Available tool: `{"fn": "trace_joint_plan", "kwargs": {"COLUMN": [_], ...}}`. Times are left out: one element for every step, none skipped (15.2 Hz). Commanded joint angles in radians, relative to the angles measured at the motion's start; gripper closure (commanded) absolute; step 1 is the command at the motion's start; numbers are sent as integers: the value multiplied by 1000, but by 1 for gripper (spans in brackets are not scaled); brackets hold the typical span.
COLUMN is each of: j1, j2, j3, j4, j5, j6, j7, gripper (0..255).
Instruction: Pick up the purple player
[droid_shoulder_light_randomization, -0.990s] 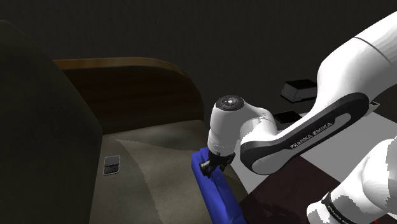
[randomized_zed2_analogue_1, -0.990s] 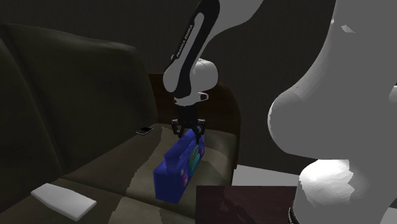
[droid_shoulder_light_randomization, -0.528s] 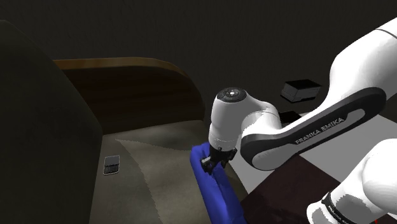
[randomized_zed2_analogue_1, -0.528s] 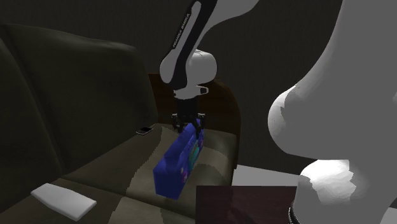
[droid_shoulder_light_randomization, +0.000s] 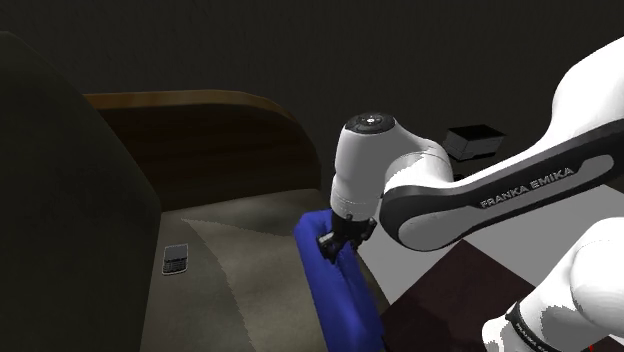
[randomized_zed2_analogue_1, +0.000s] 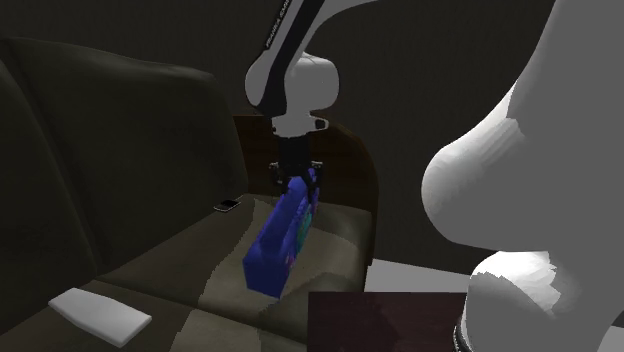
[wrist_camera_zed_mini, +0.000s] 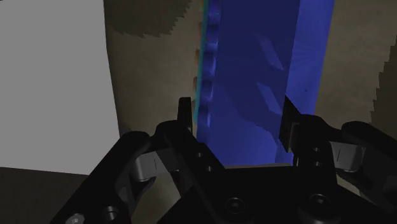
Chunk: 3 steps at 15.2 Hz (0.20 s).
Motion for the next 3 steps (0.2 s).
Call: {"fn": "trace_joint_plan", "kwargs": {"j1": [4,5,5], "j2": [-21,-22,-22], "j3": [-6,-6,-6], "j4": [13,14,14], "j5": [14,15,15], "j6": [-28,-30,-30], "j7": [-12,-12,-13], "gripper": [255,255,255]}}
